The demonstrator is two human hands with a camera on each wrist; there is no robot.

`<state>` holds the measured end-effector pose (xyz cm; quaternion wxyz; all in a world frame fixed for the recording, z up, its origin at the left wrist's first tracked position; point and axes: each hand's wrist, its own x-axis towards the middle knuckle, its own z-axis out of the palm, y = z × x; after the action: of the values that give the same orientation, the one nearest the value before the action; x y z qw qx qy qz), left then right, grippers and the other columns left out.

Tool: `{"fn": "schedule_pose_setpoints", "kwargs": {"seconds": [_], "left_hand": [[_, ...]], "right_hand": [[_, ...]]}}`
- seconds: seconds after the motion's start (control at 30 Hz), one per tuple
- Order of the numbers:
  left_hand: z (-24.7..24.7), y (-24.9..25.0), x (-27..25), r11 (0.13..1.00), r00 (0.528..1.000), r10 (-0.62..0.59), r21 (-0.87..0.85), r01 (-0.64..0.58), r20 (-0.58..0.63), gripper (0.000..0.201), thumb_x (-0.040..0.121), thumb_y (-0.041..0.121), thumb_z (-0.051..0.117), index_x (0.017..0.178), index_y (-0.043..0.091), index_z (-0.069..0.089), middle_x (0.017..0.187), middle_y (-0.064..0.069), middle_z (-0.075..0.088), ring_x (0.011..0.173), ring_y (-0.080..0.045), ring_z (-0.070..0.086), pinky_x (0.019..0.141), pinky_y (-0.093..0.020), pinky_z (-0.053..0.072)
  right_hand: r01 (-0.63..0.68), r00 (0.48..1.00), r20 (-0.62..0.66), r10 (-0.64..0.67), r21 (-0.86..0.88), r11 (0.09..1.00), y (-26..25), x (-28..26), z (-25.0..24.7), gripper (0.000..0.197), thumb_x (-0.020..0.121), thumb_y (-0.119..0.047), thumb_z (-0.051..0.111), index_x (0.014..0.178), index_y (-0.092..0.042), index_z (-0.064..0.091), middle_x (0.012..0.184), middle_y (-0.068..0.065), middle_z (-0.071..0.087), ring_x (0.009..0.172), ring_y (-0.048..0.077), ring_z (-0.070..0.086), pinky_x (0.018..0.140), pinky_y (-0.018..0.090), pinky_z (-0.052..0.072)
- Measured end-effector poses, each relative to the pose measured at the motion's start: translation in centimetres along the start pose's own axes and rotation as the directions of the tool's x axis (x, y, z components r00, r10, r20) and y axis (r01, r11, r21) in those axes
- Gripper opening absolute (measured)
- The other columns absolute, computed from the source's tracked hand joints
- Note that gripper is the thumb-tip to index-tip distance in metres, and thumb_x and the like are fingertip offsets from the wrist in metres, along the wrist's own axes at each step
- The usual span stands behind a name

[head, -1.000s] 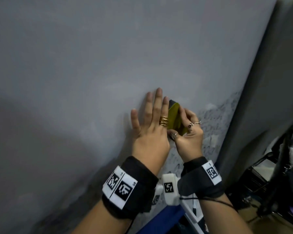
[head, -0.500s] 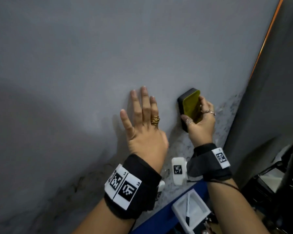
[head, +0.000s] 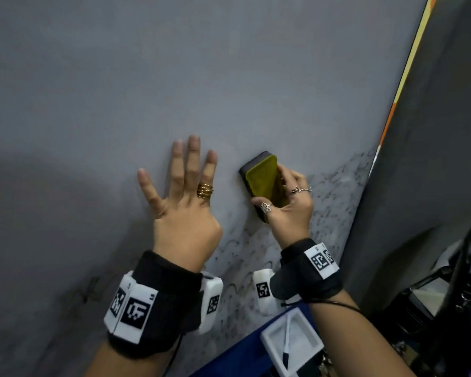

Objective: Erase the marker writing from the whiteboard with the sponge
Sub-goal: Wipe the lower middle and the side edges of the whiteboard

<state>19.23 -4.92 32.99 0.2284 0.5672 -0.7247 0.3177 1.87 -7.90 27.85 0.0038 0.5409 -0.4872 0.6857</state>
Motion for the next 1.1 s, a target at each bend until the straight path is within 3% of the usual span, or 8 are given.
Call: {"fn": "schedule_pose_setpoints", "kwargs": {"seconds": [0.07,0.2,0.3,0.47,0.67,0.77,0.93,1.1], "left_hand": [[0.0,-0.5,0.0,0.999,0.999,0.032,0.007,-0.032,0.013,0.099,0.059,0.015,0.041,0.152,0.02,0.009,0.159,-0.01,-0.005,0.146,-0.027,-0.004,0.103,-0.059,-0.022],[-0.3,0.1,-0.5,0.999,0.999,0.031,0.039,-0.031,0.02,0.089,0.07,0.024,0.036,0.153,0.017,0.005,0.158,-0.012,-0.009,0.145,-0.029,-0.009,0.103,-0.062,-0.015],[-0.7,-0.1,-0.7,0.998,0.999,0.051,0.035,-0.051,0.008,0.085,0.077,0.034,0.035,0.153,0.016,0.001,0.158,-0.013,-0.011,0.145,-0.031,-0.008,0.102,-0.064,-0.015],[-0.7,-1.6,-0.6,0.995,0.995,0.102,0.002,-0.102,0.017,0.086,0.07,0.022,0.028,0.153,0.019,0.005,0.159,-0.008,-0.006,0.146,-0.026,-0.005,0.103,-0.062,-0.016],[-1.0,-2.6,0.0,0.989,0.985,0.151,-0.006,-0.151,0.089,0.104,0.071,0.024,0.05,0.149,0.02,-0.018,0.152,-0.009,-0.03,0.139,-0.026,-0.029,0.095,-0.06,-0.03],[-1.6,-2.8,-0.2,0.986,0.983,0.164,0.027,-0.166,0.085,0.095,0.075,0.026,0.044,0.149,0.018,-0.016,0.153,-0.011,-0.027,0.139,-0.028,-0.026,0.095,-0.063,-0.026],[-2.3,-2.6,-0.3,0.983,0.979,0.184,-0.012,-0.183,0.087,0.088,0.083,0.036,0.039,0.149,0.017,-0.016,0.152,-0.013,-0.031,0.138,-0.028,-0.028,0.09,-0.064,-0.031],[-3.2,0.5,0.1,0.994,0.999,0.021,-0.104,-0.017,0.03,0.083,0.072,0.029,0.034,0.152,0.018,0.011,0.157,-0.016,-0.002,0.141,-0.033,-0.008,0.099,-0.063,-0.02]], "right_hand": [[-0.009,1.0,-0.018,0.008,-0.025,1.0,-0.1,0.2,-0.2,0.079,0.054,-0.026,0.087,0.126,-0.012,0.058,0.099,-0.008,0.048,0.089,0.0,0.05,0.082,0.024,0.051],[0.081,0.996,-0.015,-0.083,-0.107,0.991,-2.2,-2.8,2.0,0.08,0.057,-0.043,0.08,0.125,-0.008,0.059,0.089,-0.002,0.048,0.08,-0.005,0.043,0.076,-0.001,0.036],[0.09,0.995,-0.045,-0.093,-0.069,0.994,-3.8,-5.4,3.7,0.074,0.063,-0.044,0.069,0.124,-0.003,0.058,0.087,0.004,0.051,0.08,-0.007,0.04,0.074,-0.004,0.032],[0.098,0.995,-0.021,-0.101,-0.122,0.988,-2.3,-4.1,2.8,0.071,0.066,-0.031,0.074,0.125,0.003,0.054,0.093,0.002,0.045,0.086,0.002,0.045,0.079,0.003,0.038],[-0.191,0.978,-0.109,0.18,-0.102,0.976,-2.3,-1.6,0.8,0.074,0.055,-0.022,0.089,0.121,-0.006,0.06,0.097,0.002,0.053,0.084,0.014,0.057,0.074,0.006,0.045],[-0.25,0.963,-0.123,0.239,-0.081,0.965,-4.1,-3.6,2.4,0.071,0.054,-0.028,0.089,0.116,-0.009,0.061,0.099,-0.001,0.056,0.088,0.013,0.058,0.08,0.024,0.051],[-0.189,0.981,-0.074,0.181,-0.126,0.974,-5.9,-5.6,3.5,0.071,0.058,-0.025,0.087,0.122,-0.01,0.058,0.103,-0.004,0.053,0.09,0.008,0.054,0.077,0.01,0.044],[-0.135,0.99,-0.066,0.125,-0.185,0.973,-5.1,-4.1,2.7,0.065,0.062,-0.006,0.077,0.124,-0.012,0.059,0.102,-0.003,0.053,0.094,0.013,0.054,0.087,0.033,0.05]]}}
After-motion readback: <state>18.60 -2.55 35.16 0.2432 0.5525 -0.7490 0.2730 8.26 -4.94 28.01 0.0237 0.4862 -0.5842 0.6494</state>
